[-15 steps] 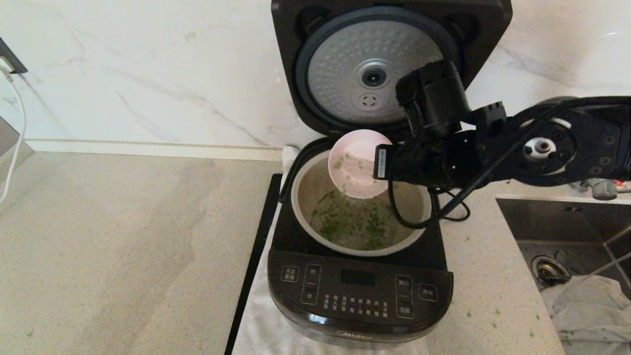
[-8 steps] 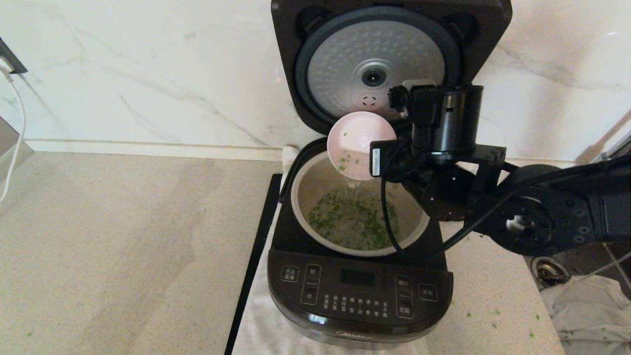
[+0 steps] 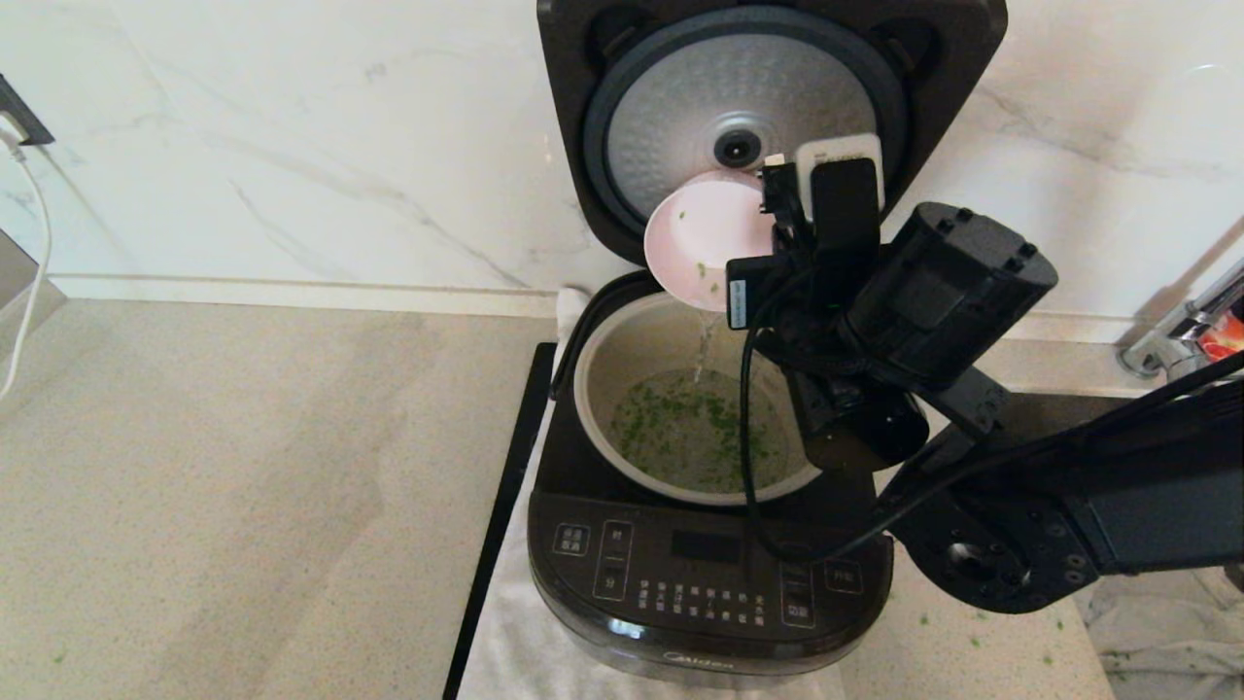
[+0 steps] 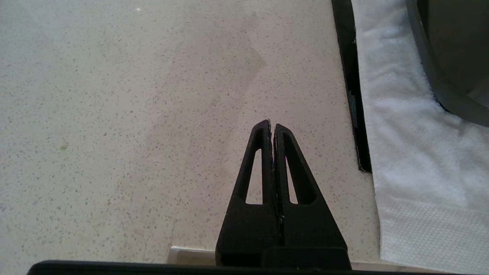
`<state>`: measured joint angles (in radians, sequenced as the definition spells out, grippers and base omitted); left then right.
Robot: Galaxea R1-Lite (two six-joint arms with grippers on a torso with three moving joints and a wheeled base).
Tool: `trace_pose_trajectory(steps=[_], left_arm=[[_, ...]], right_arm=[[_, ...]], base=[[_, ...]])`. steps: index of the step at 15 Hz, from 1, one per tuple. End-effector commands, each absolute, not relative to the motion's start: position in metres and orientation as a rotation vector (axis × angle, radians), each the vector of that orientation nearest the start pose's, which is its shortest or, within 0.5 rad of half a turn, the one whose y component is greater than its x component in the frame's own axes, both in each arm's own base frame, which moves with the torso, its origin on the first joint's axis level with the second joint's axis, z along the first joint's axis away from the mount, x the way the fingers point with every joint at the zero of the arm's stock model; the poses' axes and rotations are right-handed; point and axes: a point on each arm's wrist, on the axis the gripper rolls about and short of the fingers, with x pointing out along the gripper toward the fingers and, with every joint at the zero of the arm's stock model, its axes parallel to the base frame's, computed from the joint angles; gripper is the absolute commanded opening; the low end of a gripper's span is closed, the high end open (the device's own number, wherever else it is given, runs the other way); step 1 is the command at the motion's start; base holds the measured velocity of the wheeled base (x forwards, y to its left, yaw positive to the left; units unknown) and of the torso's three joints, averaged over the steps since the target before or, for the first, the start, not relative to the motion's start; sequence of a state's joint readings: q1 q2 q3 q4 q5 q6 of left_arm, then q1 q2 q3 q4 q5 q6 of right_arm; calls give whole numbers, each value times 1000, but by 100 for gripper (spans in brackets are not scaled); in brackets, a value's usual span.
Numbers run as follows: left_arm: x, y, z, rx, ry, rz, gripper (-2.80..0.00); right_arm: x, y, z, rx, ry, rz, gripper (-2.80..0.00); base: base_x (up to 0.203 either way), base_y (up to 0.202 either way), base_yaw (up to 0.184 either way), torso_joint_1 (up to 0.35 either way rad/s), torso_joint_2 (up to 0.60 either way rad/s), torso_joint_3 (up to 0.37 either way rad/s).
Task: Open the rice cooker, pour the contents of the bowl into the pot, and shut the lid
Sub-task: Pour the water from the bowl into the rice cooker
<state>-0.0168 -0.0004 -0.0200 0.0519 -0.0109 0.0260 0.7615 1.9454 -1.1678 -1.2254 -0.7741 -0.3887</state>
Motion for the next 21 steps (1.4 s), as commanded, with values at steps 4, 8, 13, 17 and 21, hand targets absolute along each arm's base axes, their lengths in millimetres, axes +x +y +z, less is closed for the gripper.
trace_pose_trajectory(steps=[4, 8, 13, 17, 21], left_arm=[[-24, 0, 76, 26, 31, -28, -280], [-25, 0, 76, 26, 30, -28, -280], [-24, 0, 76, 26, 32, -29, -280], [-24, 0, 76, 26, 31, -29, -280], [-25, 0, 76, 26, 30, -28, -280]], right_arm=[[281, 252, 240, -101, -366, -91, -280], [278, 253, 244, -95, -370, -92, -280], [258, 255, 254, -128, -263, -55, -280], [244, 246, 258, -114, -70, 7, -280], [249, 220, 269, 101, 202, 46, -280]], base=[[0, 0, 0, 0, 0, 0], [0, 0, 0, 0, 0, 0], [0, 0, 0, 0, 0, 0], [0, 0, 0, 0, 0, 0], [0, 0, 0, 0, 0, 0]])
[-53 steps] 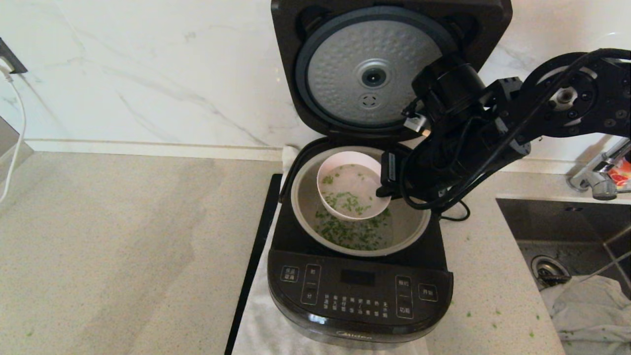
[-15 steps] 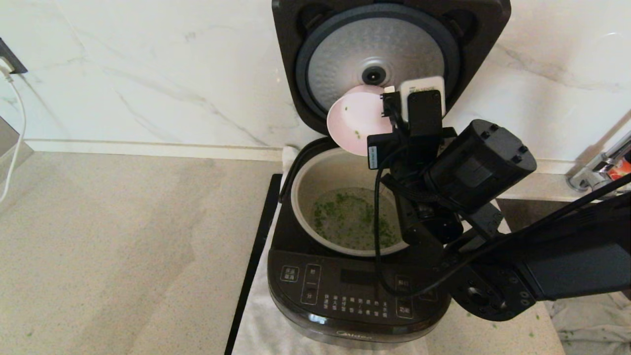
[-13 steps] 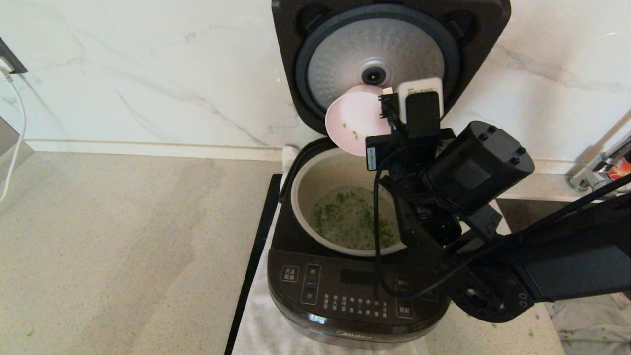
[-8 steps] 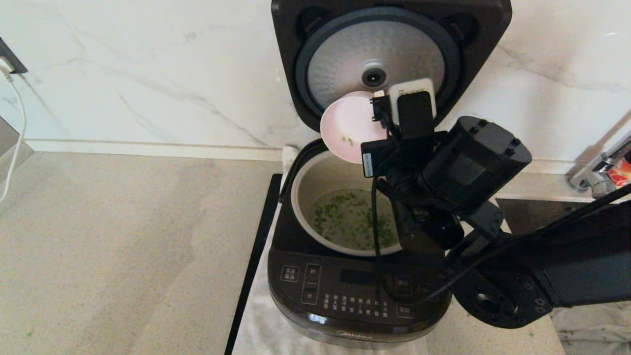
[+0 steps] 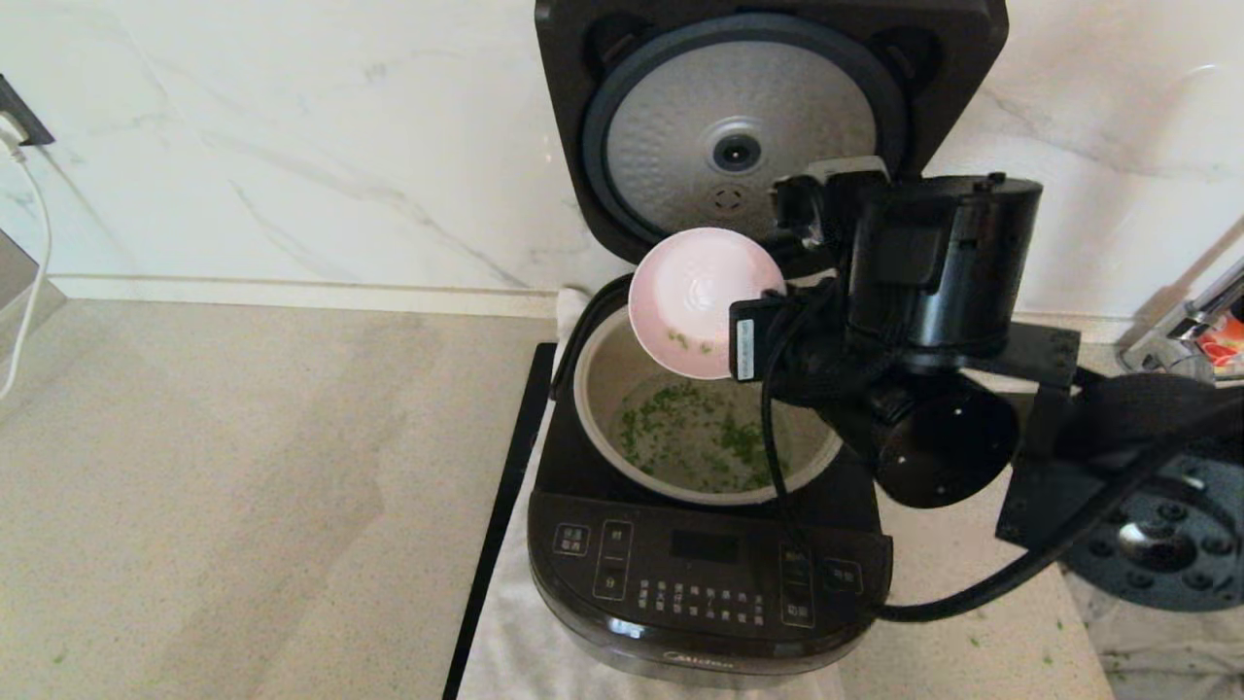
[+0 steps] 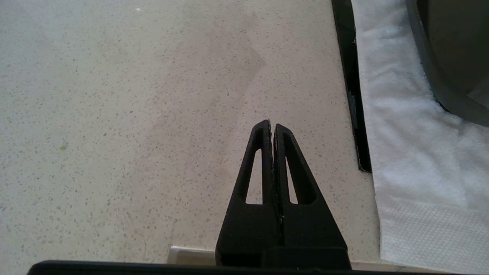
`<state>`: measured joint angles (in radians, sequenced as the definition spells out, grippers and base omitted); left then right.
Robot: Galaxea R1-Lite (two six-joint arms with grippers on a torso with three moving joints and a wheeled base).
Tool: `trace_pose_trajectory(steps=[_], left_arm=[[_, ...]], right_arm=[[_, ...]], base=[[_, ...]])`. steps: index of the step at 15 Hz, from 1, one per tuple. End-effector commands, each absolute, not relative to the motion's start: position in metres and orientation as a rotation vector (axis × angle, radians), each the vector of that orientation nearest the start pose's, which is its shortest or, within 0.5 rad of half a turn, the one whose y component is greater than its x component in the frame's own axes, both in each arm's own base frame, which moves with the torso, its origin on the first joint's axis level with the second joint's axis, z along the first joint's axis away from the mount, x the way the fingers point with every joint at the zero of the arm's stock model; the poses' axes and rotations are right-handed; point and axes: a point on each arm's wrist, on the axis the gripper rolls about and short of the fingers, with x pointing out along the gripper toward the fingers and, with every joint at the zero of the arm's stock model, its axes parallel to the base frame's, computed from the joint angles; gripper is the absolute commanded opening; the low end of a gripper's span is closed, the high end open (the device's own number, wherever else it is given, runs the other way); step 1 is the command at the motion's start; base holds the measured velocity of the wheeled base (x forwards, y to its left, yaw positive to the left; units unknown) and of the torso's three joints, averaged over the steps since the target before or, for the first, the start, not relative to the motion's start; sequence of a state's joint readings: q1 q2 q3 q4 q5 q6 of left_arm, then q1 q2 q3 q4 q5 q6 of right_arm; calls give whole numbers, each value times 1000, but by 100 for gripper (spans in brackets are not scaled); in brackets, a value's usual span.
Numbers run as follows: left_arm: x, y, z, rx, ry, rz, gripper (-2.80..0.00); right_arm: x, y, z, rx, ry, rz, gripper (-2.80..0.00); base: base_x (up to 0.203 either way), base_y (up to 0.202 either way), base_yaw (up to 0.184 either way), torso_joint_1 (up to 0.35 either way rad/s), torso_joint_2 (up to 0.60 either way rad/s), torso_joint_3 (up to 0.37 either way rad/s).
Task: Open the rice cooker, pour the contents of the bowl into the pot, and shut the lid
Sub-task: Pour the water from the bowl into the rice cooker, then fill a bowl with water from the tap
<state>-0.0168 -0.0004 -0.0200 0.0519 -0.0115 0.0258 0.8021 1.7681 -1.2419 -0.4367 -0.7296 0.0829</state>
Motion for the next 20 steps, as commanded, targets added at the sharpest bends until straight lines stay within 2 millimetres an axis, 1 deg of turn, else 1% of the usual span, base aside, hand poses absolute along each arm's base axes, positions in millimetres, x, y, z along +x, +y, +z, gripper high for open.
trace_pose_trajectory(steps=[1, 3, 5, 8, 10, 12, 16, 17, 20], left_arm=[[-25, 0, 76, 26, 30, -28, -280], [-25, 0, 76, 26, 30, -28, -280], [-24, 0, 76, 26, 32, -29, -280], [-24, 0, 76, 26, 32, -29, -280], [-24, 0, 76, 26, 31, -28, -280], [-25, 0, 76, 26, 30, -28, -280], [-24, 0, 76, 26, 32, -28, -280], [-25, 0, 76, 26, 30, -28, -280], [-25, 0, 76, 26, 30, -28, -280]], right_arm=[[257, 208, 275, 184, 255, 39, -280], [264, 187, 284, 286, 348, 43, -280], [261, 166, 298, 383, 424, 64, -280], [248, 141, 317, 490, 545, 122, -280], [233, 124, 328, 521, 573, 135, -280], [215, 105, 333, 525, 601, 116, -280], [180, 61, 324, 533, 626, 10, -280], [175, 48, 318, 527, 630, -32, -280], [167, 10, 300, 545, 642, -188, -280]], base=[[0, 0, 0, 0, 0, 0], [0, 0, 0, 0, 0, 0], [0, 0, 0, 0, 0, 0], [0, 0, 0, 0, 0, 0], [0, 0, 0, 0, 0, 0], [0, 0, 0, 0, 0, 0], [0, 0, 0, 0, 0, 0], [0, 0, 0, 0, 0, 0], [0, 0, 0, 0, 0, 0]])
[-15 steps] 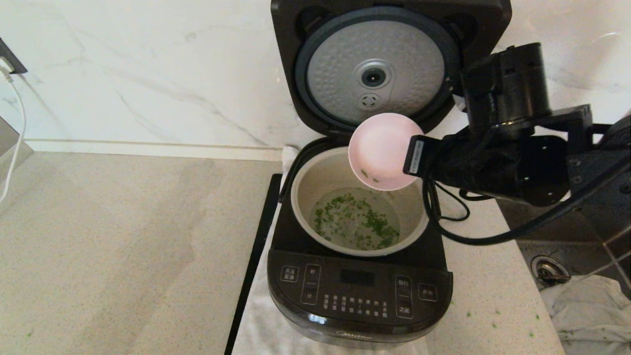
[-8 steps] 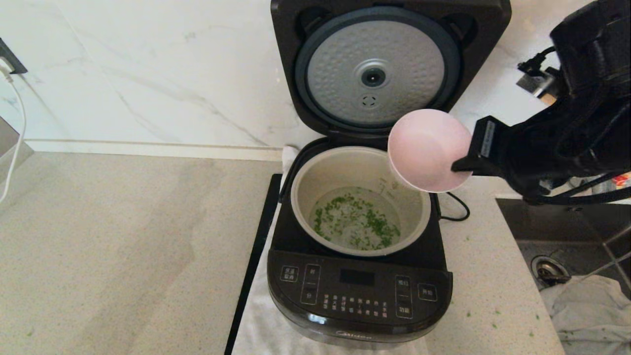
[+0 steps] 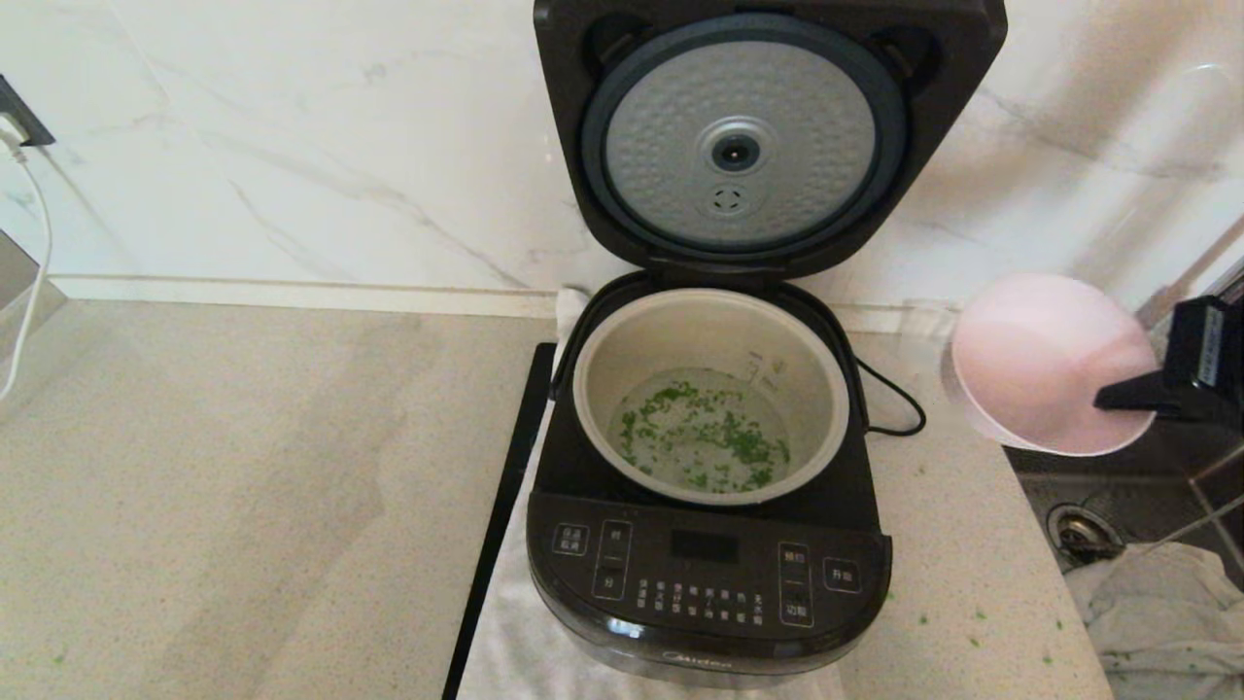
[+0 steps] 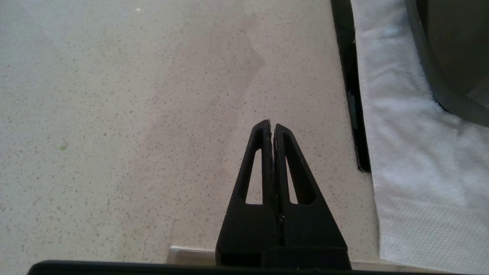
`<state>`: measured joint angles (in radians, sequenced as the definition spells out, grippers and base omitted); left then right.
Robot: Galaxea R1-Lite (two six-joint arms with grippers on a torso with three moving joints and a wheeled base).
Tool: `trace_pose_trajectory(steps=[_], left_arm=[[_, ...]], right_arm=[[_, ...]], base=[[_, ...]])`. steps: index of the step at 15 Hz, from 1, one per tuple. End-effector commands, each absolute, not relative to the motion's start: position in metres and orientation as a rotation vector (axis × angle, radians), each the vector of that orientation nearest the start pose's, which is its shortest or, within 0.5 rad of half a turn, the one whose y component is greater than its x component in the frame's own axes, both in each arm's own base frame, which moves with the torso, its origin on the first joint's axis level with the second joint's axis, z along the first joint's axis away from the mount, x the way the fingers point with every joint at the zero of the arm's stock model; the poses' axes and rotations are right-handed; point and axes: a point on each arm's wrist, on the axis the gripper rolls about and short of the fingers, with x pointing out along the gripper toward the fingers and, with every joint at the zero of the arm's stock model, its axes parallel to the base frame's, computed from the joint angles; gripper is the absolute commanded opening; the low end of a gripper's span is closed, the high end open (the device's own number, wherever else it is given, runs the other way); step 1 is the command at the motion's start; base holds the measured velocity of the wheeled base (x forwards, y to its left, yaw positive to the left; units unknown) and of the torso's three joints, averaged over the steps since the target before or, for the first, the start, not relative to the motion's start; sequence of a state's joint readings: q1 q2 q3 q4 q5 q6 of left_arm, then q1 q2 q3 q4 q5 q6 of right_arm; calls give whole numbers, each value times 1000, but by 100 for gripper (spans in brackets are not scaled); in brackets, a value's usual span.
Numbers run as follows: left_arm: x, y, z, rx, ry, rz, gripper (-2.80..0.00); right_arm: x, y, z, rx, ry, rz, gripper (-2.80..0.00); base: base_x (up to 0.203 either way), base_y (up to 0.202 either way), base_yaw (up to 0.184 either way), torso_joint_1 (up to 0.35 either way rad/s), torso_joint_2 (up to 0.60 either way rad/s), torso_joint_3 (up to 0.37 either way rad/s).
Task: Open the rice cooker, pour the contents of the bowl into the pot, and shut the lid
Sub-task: Fill a bowl with water from the tap
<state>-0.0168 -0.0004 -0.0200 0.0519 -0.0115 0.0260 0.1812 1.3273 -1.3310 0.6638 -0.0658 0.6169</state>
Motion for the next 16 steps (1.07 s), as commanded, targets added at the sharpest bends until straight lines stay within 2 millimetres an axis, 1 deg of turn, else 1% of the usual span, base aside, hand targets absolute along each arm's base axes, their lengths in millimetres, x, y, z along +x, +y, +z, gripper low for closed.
trace_pose_trajectory(steps=[1, 4, 7, 9, 11, 14, 16], left_arm=[[-24, 0, 76, 26, 32, -28, -280], [-25, 0, 76, 26, 30, -28, -280], [-24, 0, 76, 26, 32, -29, -280], [-25, 0, 76, 26, 30, -28, -280], [-25, 0, 76, 26, 30, -29, -280], [-24, 0, 76, 26, 32, -28, -280], [-24, 0, 76, 26, 31, -28, -280]], right_arm=[[167, -4, 293, 558, 648, -255, -280], [167, -56, 270, 637, 648, -454, -280], [169, -120, 240, 778, 670, -575, -280], [171, -165, 211, 904, 713, -617, -280], [167, -201, 184, 1019, 737, -628, -280], [157, -247, 153, 1151, 745, -658, -280], [150, -274, 137, 1224, 729, -667, -280]], base=[[0, 0, 0, 0, 0, 0], [0, 0, 0, 0, 0, 0], [0, 0, 0, 0, 0, 0], [0, 0, 0, 0, 0, 0], [0, 0, 0, 0, 0, 0], [0, 0, 0, 0, 0, 0], [0, 0, 0, 0, 0, 0]])
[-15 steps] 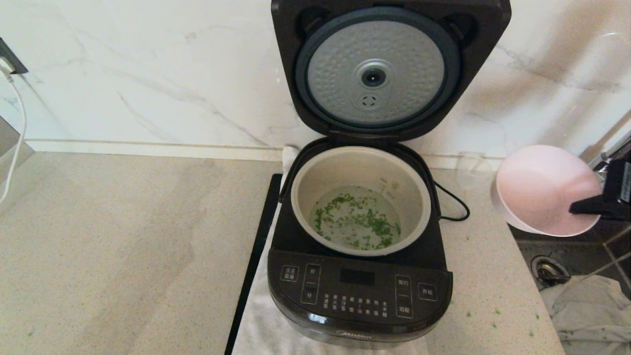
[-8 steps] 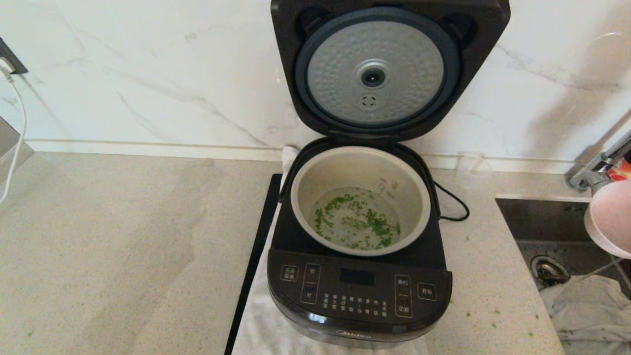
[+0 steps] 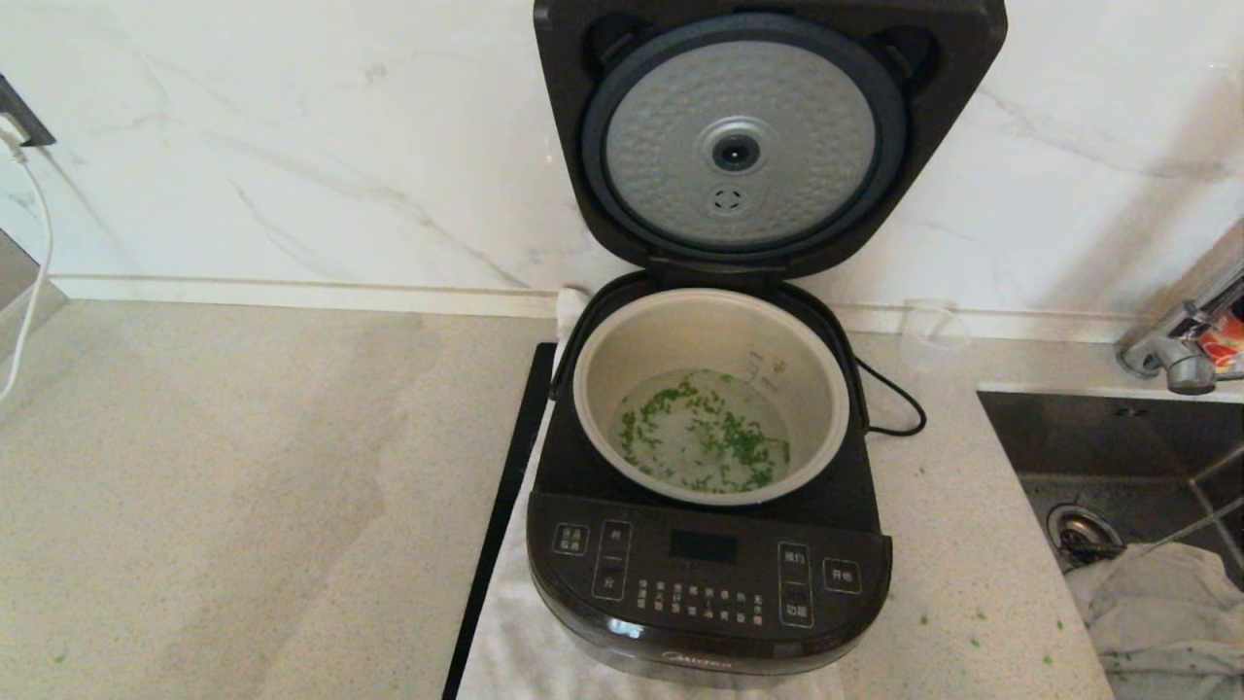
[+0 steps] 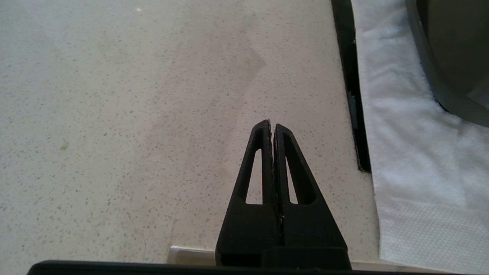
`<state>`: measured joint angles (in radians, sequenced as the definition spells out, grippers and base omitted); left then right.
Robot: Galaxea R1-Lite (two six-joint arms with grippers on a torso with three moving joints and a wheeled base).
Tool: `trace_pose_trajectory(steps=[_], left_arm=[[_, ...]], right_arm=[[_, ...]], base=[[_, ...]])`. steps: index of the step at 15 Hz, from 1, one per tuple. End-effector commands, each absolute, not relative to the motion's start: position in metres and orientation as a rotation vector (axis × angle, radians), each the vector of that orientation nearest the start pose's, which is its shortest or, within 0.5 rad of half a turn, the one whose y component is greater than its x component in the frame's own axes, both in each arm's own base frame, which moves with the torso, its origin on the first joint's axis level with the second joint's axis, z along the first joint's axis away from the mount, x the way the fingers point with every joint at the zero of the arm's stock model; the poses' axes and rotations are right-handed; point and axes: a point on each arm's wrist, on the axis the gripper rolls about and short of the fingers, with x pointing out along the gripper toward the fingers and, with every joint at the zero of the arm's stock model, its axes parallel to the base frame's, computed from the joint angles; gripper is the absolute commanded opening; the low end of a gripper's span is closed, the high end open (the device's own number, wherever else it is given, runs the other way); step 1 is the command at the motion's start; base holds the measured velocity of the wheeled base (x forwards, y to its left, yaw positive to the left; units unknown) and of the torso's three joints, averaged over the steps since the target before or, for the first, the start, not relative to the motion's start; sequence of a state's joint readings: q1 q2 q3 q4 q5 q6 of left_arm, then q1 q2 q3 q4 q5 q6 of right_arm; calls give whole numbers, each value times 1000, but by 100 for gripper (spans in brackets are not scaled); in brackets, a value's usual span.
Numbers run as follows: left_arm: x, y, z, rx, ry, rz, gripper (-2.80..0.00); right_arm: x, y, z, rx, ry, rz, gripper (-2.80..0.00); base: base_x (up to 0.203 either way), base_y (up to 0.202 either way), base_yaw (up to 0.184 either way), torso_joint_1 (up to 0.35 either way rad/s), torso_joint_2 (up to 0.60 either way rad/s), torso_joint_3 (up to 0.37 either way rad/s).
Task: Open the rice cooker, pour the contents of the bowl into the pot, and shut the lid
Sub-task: Fill a bowl with water from the tap
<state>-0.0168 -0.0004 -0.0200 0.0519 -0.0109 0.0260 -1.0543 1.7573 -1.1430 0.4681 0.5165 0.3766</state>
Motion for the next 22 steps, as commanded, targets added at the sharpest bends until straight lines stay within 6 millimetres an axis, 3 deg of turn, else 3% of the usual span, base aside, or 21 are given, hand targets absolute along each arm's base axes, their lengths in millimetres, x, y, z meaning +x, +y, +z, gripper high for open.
trace_pose_trajectory(steps=[1, 5, 11, 16, 22], left_arm=[[-24, 0, 76, 26, 31, -29, -280], [-24, 0, 76, 26, 32, -28, -280], [-25, 0, 76, 26, 30, -28, -280], [-25, 0, 76, 26, 30, -28, -280], [-25, 0, 76, 26, 30, -30, -280]], right_arm=[[147, -285, 130, 1250, 724, -670, -280], [142, -326, 109, 1320, 687, -689, -280], [152, -355, 101, 1363, 640, -679, -280], [172, -367, 109, 1357, 601, -668, -280], [211, -361, 114, 1353, 611, -617, -280]], base=[[0, 0, 0, 0, 0, 0], [0, 0, 0, 0, 0, 0], [0, 0, 0, 0, 0, 0], [0, 0, 0, 0, 0, 0], [0, 0, 0, 0, 0, 0]])
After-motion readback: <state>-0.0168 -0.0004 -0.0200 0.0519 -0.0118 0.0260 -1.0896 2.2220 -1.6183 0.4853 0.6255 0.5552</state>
